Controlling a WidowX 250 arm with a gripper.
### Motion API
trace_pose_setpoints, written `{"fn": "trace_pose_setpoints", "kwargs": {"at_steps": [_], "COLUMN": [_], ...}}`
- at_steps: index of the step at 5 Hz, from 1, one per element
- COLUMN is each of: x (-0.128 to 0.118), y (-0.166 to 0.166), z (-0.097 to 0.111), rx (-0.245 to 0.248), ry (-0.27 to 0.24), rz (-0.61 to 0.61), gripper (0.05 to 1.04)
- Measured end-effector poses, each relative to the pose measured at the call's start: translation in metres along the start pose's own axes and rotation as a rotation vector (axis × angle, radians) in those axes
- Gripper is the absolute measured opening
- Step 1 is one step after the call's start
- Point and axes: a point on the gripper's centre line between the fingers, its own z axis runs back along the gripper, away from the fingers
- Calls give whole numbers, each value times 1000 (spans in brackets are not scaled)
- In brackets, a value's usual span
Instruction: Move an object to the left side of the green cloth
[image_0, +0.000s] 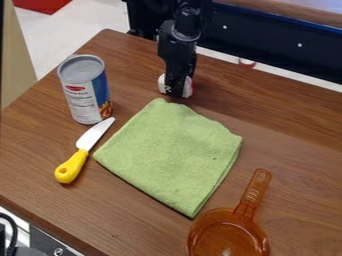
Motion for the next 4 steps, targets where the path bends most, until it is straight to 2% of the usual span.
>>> {"fn": "trace_pose_setpoints", "kwargs": {"at_steps": [2, 3, 4], "x": [-1, 0, 2], "y": [-14, -13, -8], "z": [9, 19, 54], "rx": [-40, -33, -17], "ry": [22, 29, 79], "rz": [-17, -39, -95], "gripper": [595, 595, 595]}}
